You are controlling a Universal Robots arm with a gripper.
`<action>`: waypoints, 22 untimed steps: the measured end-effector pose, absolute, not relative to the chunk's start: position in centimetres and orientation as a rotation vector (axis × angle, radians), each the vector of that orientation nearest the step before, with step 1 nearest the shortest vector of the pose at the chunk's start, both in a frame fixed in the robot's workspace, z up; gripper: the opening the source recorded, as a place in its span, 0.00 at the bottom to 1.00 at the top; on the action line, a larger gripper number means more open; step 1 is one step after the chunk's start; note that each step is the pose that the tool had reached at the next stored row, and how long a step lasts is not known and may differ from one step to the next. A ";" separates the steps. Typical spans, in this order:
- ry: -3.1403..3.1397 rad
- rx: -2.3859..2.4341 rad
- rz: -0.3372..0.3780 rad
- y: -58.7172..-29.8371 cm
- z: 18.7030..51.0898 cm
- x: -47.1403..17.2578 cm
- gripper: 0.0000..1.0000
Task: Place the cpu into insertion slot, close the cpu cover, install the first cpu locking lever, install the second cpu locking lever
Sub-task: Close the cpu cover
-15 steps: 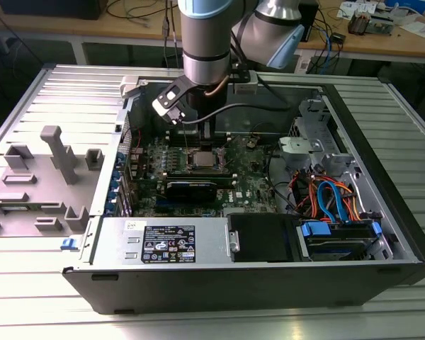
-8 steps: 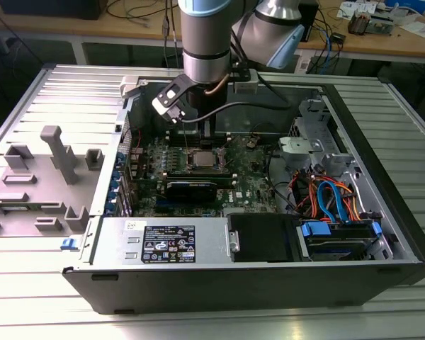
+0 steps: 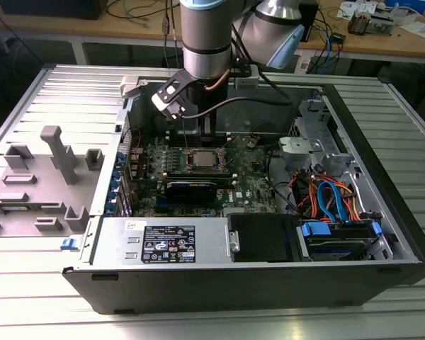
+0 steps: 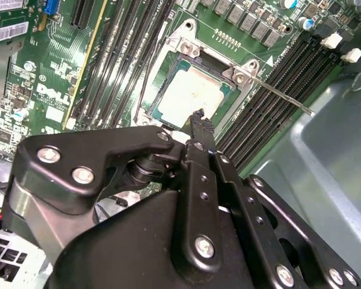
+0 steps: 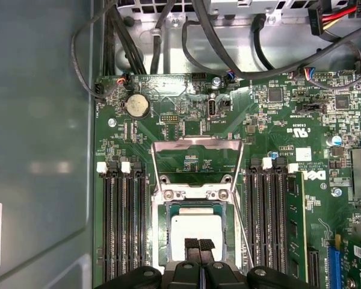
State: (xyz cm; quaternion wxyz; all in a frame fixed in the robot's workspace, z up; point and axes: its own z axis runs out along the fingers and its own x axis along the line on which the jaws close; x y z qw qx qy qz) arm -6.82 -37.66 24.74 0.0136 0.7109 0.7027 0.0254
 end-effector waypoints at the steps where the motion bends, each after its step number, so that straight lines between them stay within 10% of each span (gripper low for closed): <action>1: 2.189 2.214 0.079 -37.7 24.8 -6.8 0.11; 22: 2.189 2.214 0.079 -37.7 26.3 -6.8 0.11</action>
